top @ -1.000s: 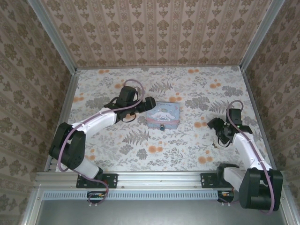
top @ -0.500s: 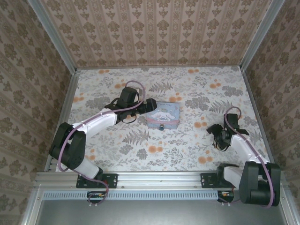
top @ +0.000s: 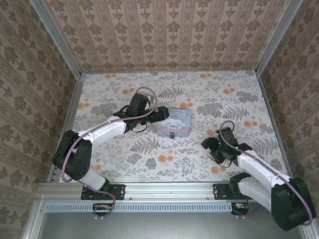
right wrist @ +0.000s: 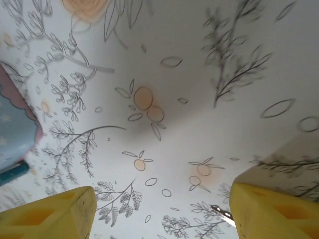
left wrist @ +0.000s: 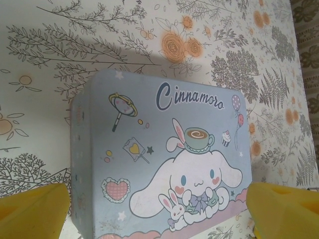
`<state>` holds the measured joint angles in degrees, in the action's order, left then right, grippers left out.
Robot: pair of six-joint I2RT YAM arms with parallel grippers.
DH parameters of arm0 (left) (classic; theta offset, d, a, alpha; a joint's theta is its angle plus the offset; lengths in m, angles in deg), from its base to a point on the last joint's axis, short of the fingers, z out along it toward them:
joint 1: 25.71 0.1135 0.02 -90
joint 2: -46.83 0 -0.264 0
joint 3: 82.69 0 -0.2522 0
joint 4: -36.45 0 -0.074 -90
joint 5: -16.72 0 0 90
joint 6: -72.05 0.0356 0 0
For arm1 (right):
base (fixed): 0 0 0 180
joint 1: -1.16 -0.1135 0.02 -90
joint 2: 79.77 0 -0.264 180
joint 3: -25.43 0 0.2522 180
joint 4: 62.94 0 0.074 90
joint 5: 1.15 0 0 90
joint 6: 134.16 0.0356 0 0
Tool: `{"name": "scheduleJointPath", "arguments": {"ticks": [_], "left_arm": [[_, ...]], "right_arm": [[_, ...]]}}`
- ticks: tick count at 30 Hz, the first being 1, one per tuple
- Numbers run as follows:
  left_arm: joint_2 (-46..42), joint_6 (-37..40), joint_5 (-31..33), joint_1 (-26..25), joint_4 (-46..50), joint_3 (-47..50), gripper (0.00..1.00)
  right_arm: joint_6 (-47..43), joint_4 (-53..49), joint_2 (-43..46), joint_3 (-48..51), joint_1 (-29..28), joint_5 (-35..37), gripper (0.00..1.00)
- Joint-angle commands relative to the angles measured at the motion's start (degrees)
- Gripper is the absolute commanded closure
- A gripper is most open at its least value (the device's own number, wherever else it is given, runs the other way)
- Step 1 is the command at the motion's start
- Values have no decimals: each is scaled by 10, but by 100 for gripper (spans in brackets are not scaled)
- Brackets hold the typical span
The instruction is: Unlock a padlock with a key
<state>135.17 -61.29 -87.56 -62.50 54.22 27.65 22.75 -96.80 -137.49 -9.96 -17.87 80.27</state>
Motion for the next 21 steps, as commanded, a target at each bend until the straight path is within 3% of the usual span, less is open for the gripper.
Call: {"name": "scheduleJointPath", "arguments": {"ticks": [1, 6, 11, 15, 21], "left_arm": [[5, -3, 14, -8, 1, 0, 0], [0, -5, 29, -12, 6, 5, 0], [-13, -1, 46, -13, 14, 12, 0], [-14, 3, 51, -15, 23, 9, 0], [-16, 0, 49, -17, 29, 3, 0]], "right_arm": [[71, 78, -64, -44, -61, 12, 27], [46, 109, -156, -138, -122, 18, 27], [-8, 26, -124, -175, -127, 64, 27], [-57, -74, -65, -156, -89, 96, 25], [-98, -178, 36, -103, 7, 78, 24]]}}
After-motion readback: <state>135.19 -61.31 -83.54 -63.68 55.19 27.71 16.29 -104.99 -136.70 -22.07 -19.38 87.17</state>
